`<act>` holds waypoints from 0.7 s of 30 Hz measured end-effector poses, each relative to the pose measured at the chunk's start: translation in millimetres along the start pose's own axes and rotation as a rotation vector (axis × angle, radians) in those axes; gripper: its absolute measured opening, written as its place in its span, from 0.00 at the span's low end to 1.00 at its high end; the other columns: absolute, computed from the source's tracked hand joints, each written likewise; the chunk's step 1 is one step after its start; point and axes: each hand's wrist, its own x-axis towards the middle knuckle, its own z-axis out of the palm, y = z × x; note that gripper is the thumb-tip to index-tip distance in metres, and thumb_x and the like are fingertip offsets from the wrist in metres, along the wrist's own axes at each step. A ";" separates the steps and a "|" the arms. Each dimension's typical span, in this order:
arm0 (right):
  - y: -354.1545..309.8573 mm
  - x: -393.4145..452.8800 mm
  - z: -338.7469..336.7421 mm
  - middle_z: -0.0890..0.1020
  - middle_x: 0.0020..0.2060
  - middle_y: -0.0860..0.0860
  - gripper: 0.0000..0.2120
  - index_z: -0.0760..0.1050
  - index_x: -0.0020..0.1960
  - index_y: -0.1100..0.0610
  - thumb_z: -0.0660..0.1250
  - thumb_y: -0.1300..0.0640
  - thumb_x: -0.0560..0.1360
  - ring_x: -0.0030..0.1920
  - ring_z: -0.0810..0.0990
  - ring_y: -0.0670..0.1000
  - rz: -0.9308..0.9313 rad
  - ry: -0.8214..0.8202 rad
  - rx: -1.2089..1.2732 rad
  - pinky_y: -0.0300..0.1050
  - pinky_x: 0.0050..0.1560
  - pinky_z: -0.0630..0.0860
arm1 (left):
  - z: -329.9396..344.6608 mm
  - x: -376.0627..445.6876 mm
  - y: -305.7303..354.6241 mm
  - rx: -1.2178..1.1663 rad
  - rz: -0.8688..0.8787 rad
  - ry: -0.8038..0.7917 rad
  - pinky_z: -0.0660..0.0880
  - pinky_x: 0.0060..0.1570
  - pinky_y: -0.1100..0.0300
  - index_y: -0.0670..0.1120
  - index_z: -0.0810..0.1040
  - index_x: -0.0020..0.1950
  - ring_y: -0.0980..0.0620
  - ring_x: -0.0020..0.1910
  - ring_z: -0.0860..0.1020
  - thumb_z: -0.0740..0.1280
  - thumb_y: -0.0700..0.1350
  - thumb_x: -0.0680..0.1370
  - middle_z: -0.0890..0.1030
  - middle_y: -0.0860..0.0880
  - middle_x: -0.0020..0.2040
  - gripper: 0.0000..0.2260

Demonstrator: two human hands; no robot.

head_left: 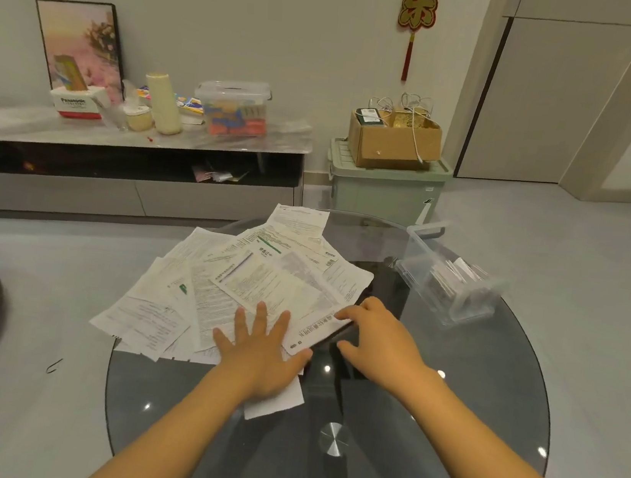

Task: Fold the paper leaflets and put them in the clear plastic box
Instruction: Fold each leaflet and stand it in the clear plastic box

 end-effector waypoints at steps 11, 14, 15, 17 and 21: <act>19.1 -0.9 2.9 0.67 0.70 0.47 0.26 0.66 0.70 0.44 0.67 0.48 0.73 0.72 0.57 0.51 -0.055 -0.210 -0.111 0.47 0.69 0.55 | 8.4 -24.0 37.0 0.043 0.211 0.284 0.53 0.71 0.44 0.55 0.53 0.75 0.46 0.68 0.64 0.57 0.52 0.80 0.67 0.52 0.68 0.25; 21.3 -1.3 6.2 0.70 0.66 0.48 0.23 0.71 0.66 0.42 0.68 0.46 0.72 0.68 0.61 0.52 -0.037 -0.204 -0.102 0.46 0.67 0.57 | 10.3 -21.5 36.0 0.111 0.228 0.386 0.55 0.67 0.51 0.55 0.62 0.71 0.48 0.64 0.67 0.57 0.52 0.80 0.71 0.53 0.65 0.19; 20.6 -1.5 5.7 0.71 0.65 0.48 0.21 0.72 0.65 0.42 0.68 0.46 0.72 0.67 0.62 0.52 -0.037 -0.188 -0.119 0.46 0.67 0.58 | 9.9 -20.7 35.3 0.105 0.233 0.405 0.55 0.65 0.52 0.55 0.67 0.68 0.49 0.63 0.68 0.56 0.52 0.80 0.72 0.54 0.64 0.16; 19.6 -2.4 3.4 0.73 0.62 0.47 0.18 0.74 0.63 0.42 0.67 0.46 0.73 0.66 0.63 0.51 -0.064 -0.160 -0.164 0.46 0.66 0.59 | 8.5 -20.4 34.1 0.078 0.236 0.442 0.55 0.63 0.54 0.55 0.75 0.61 0.51 0.59 0.71 0.55 0.52 0.80 0.76 0.56 0.59 0.14; 17.5 -5.7 -1.8 0.76 0.57 0.47 0.13 0.78 0.58 0.45 0.66 0.46 0.74 0.63 0.65 0.49 -0.112 -0.138 -0.149 0.45 0.64 0.58 | 1.9 -24.1 34.8 -0.076 0.245 0.519 0.58 0.56 0.58 0.53 0.79 0.50 0.54 0.49 0.74 0.56 0.49 0.79 0.80 0.55 0.48 0.11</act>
